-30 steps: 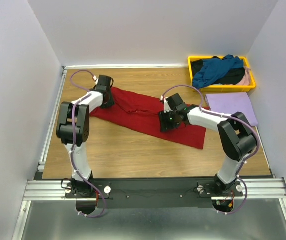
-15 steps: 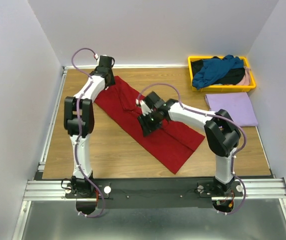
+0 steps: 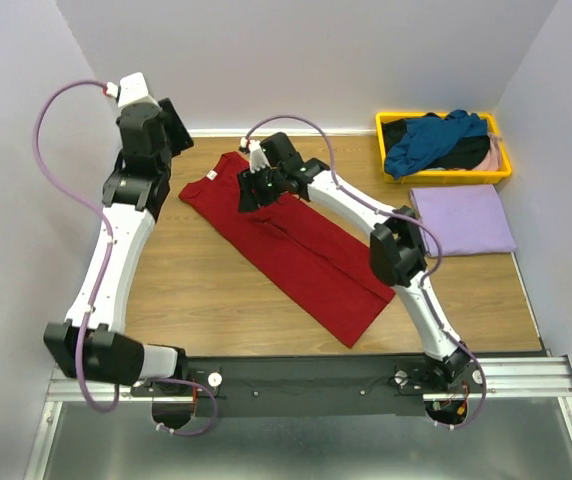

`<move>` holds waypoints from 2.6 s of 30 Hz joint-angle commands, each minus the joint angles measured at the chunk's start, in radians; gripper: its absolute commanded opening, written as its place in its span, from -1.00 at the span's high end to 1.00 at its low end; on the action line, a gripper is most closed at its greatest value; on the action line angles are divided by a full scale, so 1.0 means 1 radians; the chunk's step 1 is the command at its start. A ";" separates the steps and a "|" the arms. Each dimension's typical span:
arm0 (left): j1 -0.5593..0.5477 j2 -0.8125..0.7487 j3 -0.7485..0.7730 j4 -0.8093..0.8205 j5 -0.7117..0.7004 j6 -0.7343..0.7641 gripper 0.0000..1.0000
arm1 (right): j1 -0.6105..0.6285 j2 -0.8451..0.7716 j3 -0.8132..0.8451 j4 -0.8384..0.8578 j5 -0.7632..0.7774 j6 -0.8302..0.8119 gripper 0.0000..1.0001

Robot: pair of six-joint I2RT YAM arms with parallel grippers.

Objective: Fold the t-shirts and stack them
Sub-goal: Fold the tshirt

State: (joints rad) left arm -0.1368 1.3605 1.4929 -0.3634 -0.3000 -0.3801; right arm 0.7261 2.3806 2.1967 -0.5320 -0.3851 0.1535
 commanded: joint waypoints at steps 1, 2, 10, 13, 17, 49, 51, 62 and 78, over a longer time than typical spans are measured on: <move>0.003 -0.067 -0.118 -0.057 0.009 0.012 -0.35 | -0.002 0.135 0.095 0.075 -0.135 0.058 -0.18; 0.003 -0.086 -0.152 -0.063 0.010 0.021 -0.36 | -0.004 0.153 0.125 0.087 -0.139 0.073 -0.18; 0.003 -0.274 -0.328 -0.057 -0.008 0.050 -0.50 | -0.046 0.293 0.164 0.167 -0.019 0.116 -0.19; 0.003 -0.345 -0.400 -0.065 -0.010 0.044 -0.53 | -0.102 0.316 0.150 0.191 0.040 0.153 -0.19; 0.003 -0.391 -0.466 -0.065 0.012 0.030 -0.57 | -0.191 0.331 0.146 0.199 0.095 0.196 -0.19; 0.002 -0.661 -0.882 0.187 0.206 -0.016 -0.97 | -0.073 -0.566 -0.889 -0.086 0.360 0.026 -0.04; 0.002 -0.676 -0.890 0.204 0.208 -0.011 -0.97 | -0.039 -0.589 -0.939 -0.105 0.376 0.058 0.00; -0.004 -0.661 -0.898 0.216 0.226 -0.022 -0.93 | 0.171 -0.535 -1.042 -0.095 0.411 0.267 0.12; -0.006 -0.630 -0.890 0.201 0.248 -0.028 -0.94 | 0.283 -0.477 -0.723 -0.177 0.639 0.366 -0.07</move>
State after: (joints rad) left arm -0.1394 0.7341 0.5980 -0.1738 -0.0879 -0.4011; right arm 1.0168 1.9854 1.4410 -0.6453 0.0704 0.4778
